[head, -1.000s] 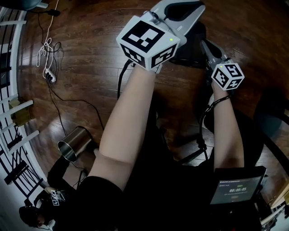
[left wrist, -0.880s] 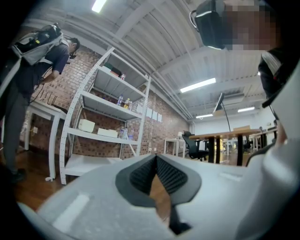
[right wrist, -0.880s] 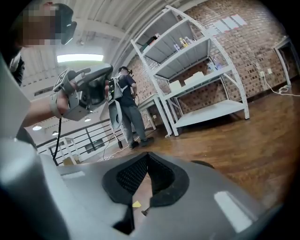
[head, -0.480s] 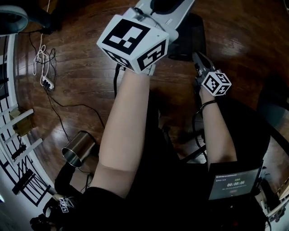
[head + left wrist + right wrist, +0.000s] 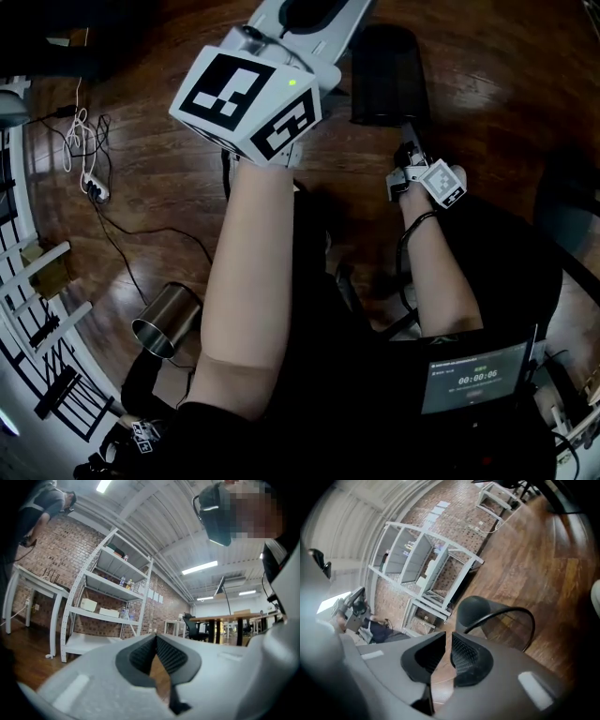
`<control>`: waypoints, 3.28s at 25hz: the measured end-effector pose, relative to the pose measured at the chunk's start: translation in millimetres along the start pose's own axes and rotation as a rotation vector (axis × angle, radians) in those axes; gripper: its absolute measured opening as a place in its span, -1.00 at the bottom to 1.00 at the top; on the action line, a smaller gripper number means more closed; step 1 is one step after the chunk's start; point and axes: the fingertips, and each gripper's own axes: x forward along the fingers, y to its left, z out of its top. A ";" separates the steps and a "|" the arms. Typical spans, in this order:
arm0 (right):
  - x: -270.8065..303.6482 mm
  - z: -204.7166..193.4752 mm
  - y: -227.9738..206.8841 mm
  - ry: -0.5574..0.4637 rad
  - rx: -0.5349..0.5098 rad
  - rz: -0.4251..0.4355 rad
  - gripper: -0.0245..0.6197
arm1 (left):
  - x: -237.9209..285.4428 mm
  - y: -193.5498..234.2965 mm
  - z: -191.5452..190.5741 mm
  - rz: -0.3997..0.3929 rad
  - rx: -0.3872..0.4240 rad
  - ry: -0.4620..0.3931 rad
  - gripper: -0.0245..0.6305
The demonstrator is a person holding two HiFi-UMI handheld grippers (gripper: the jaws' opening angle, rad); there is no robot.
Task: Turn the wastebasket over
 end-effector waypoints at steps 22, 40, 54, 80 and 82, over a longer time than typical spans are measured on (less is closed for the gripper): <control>59.3 3.9 -41.2 -0.159 0.371 0.033 -0.57 | -1.9 12.5 6.3 0.033 -0.023 -0.025 -0.93; 81.4 16.5 -45.6 -0.183 0.353 0.054 -0.86 | 5.7 12.0 4.4 0.032 -0.033 -0.021 -0.93; 73.9 44.9 -2.4 -0.123 0.250 0.094 -0.85 | -1.7 6.6 25.4 0.029 -0.019 -0.043 -0.93; 106.0 4.1 9.4 0.929 -0.900 -0.070 -0.87 | -30.1 29.9 28.4 0.097 -0.057 -0.090 -0.93; 106.7 -10.3 4.2 1.033 -1.090 -0.077 -0.87 | -31.9 31.7 30.2 0.101 -0.061 -0.096 -0.93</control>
